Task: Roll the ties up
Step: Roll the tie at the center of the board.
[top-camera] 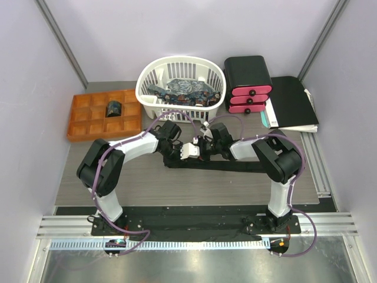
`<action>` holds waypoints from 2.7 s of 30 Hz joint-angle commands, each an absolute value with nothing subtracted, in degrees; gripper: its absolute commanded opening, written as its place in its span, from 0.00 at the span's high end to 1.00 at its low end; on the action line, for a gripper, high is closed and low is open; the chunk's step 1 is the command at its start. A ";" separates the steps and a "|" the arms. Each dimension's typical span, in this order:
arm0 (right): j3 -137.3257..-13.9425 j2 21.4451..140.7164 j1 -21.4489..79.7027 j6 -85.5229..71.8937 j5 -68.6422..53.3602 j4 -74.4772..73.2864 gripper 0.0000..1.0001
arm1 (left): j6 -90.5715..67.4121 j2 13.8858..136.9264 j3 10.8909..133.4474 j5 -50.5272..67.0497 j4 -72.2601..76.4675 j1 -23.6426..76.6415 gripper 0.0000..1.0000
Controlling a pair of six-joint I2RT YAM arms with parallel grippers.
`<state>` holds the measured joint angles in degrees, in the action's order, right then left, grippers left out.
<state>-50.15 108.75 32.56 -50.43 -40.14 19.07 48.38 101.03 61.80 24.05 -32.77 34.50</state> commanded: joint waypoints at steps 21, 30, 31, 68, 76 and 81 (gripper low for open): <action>-53.88 112.06 32.78 -44.65 -41.83 15.12 0.82 | 51.42 102.04 61.96 23.73 -35.42 32.78 0.62; -52.21 99.95 27.43 -34.90 -45.17 3.44 0.43 | 52.73 102.92 62.31 23.03 -36.39 32.87 0.74; -52.38 99.15 25.94 -32.63 -45.96 0.47 0.43 | 52.56 102.92 62.23 22.94 -36.39 32.87 0.74; -43.17 109.50 31.11 -65.29 -41.31 48.82 0.59 | 53.00 102.04 58.54 20.48 -34.46 33.05 0.75; -42.54 113.20 32.61 -66.89 -40.61 53.34 0.59 | 51.50 102.22 58.27 20.74 -33.84 33.05 0.75; -43.33 114.96 33.13 -66.97 -40.17 54.58 0.59 | 51.68 103.01 58.89 20.83 -34.72 33.05 0.75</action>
<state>-42.30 113.86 32.49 -66.57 -41.28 48.95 52.49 100.44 60.49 23.18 -30.83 33.26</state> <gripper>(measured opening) 0.411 0.250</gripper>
